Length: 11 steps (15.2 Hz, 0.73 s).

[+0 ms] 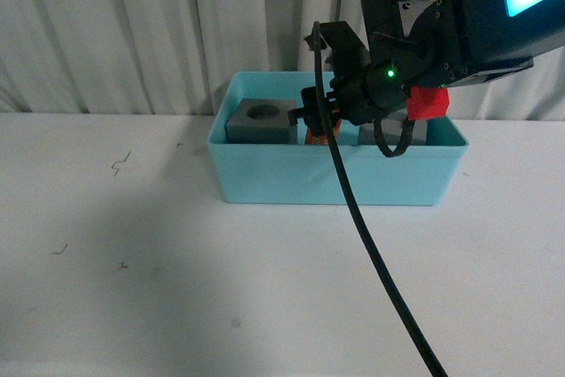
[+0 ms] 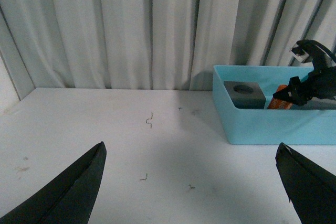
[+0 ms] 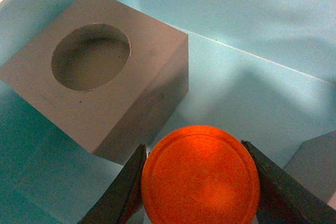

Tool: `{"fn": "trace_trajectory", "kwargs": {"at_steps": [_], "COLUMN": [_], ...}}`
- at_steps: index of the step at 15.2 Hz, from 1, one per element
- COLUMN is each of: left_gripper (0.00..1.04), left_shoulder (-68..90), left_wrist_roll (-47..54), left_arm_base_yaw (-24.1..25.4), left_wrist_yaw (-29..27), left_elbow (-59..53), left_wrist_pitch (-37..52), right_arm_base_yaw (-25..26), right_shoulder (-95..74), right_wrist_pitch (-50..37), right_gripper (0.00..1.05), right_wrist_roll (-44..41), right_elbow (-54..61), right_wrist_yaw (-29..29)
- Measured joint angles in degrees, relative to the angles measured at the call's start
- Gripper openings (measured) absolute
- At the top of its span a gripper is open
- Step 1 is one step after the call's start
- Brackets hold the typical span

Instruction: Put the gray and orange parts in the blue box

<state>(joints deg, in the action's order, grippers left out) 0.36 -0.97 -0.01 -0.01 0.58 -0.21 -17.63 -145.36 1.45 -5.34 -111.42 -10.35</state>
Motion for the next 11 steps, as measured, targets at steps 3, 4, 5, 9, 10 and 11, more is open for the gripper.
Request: {"fn": "trace_trajectory", "kwargs": {"at_steps": [3,4,5,9,10,11], "left_gripper": [0.98,0.98,0.98,0.98,0.98,0.98], "left_shoulder": [0.0,0.0,0.0,0.0,0.0,0.0], "left_wrist_roll": [0.0,0.0,0.0,0.0,0.0,0.0], "left_arm_base_yaw": [0.0,0.0,0.0,0.0,0.0,0.0], "left_wrist_yaw": [0.0,0.0,0.0,0.0,0.0,0.0], "left_elbow": [0.0,0.0,0.0,0.0,0.0,0.0], "left_wrist_pitch": [0.0,0.0,0.0,0.0,0.0,0.0], "right_arm_base_yaw": [-0.1,-0.1,-0.1,0.0,0.0,0.0], "right_shoulder": [-0.6,-0.6,-0.6,-0.6,-0.6,-0.6], "right_wrist_pitch": [0.3,0.5,0.6,0.6,0.6,0.6], "right_gripper": [0.47,0.47,0.47,0.8,0.95,0.99], "right_wrist_roll": [0.5,0.6,0.6,0.7,0.7,0.9], "right_elbow": [-0.5,-0.5,-0.5,-0.5,-0.5,-0.5], "right_wrist_yaw": [0.1,0.3,0.3,0.2,0.0,-0.3]}}
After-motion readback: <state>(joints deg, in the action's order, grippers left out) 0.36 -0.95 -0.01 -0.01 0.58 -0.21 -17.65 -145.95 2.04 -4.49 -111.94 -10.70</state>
